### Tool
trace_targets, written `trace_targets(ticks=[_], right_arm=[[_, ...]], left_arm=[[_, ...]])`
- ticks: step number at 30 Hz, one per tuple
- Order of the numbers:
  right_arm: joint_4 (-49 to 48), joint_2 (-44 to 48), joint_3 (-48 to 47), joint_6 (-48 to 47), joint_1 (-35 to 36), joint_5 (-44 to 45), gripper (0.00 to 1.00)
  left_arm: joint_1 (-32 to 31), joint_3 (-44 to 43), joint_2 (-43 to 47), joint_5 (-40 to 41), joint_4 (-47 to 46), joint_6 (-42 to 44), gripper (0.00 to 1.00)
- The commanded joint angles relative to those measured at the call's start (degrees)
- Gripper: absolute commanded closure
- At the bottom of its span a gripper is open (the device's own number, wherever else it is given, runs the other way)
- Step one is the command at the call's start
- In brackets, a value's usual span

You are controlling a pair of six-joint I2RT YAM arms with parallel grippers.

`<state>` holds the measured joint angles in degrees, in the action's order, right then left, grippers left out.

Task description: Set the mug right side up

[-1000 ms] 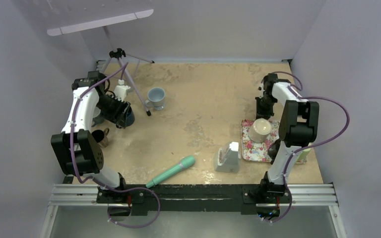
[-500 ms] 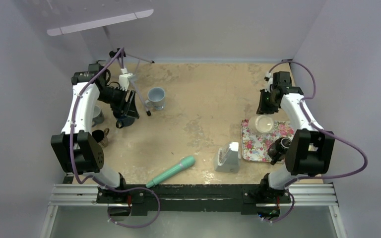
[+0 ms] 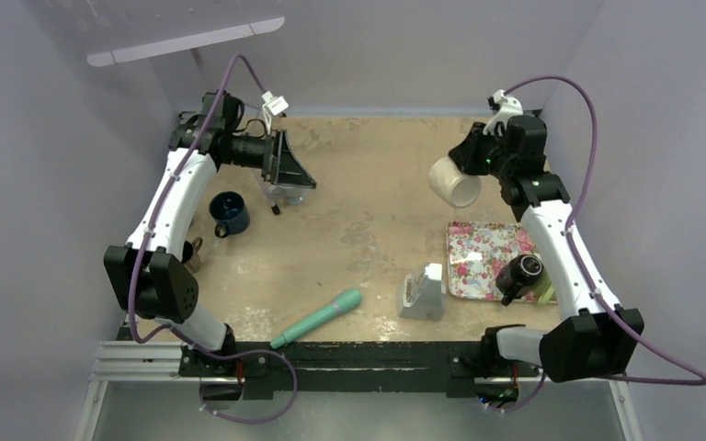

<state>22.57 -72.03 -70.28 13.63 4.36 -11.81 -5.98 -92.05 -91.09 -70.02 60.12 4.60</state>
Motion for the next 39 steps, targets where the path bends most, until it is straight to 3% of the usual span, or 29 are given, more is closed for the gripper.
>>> trace_targets(ticks=[1, 9, 22, 25, 28, 29, 30, 32, 34, 37, 38, 39], right_arm=[[-14.1, 0.8, -2.4, 6.9, 8.0, -4.2, 1.00], [-31.2, -3.4, -4.7, 16.5, 22.7, -5.6, 1.00], [-42.5, -11.7, -10.0, 22.5, 27.9, -8.1, 1.00], [-46.9, -12.5, -9.3, 24.5, 28.0, -8.8, 1.00], [-47.7, -13.8, -10.0, 24.5, 28.3, -10.0, 1.00], [-47.2, -14.1, -10.3, 24.2, 28.5, -10.2, 1.00], [-46.5, -14.2, -10.3, 23.6, 28.6, -10.2, 1.00], [-44.1, -13.9, -10.2, 21.9, 28.6, -9.7, 0.99], [-39.8, -12.8, -10.3, 19.1, 28.6, -7.7, 0.57], [-32.2, -9.6, -10.2, 15.1, 28.5, -1.3, 0.12], [-30.0, -8.4, -10.0, 13.8, 28.5, 2.4, 0.03], [-27.5, -7.2, -9.9, 12.6, 28.5, 5.1, 0.02]], left_arm=[[-3.0, -0.8, -0.3, -6.8, -23.8, -21.7, 0.20], [-6.7, 2.3, -1.3, -6.0, -46.0, -38.5, 0.15], [-8.1, 5.3, -1.6, -10.0, -47.9, -41.5, 0.27], [-8.8, 6.3, -1.6, -12.0, -47.8, -41.2, 0.43], [-8.8, 5.3, -1.7, -12.7, -45.5, -38.8, 0.77], [-8.7, 4.5, -1.8, -12.8, -42.0, -36.7, 0.91], [-8.7, 3.2, -1.8, -12.8, -38.2, -33.8, 1.00], [-8.4, 0.3, -2.0, -12.3, -28.2, -25.1, 1.00], [-7.8, -3.1, -2.6, -10.4, -15.7, -14.8, 1.00], [-7.7, -12.8, -5.5, 2.5, 12.1, 11.2, 1.00], [-7.7, -14.9, -6.3, 8.1, 17.4, 16.9, 1.00], [-7.7, -16.0, -6.7, 14.7, 20.5, 20.5, 1.00]])
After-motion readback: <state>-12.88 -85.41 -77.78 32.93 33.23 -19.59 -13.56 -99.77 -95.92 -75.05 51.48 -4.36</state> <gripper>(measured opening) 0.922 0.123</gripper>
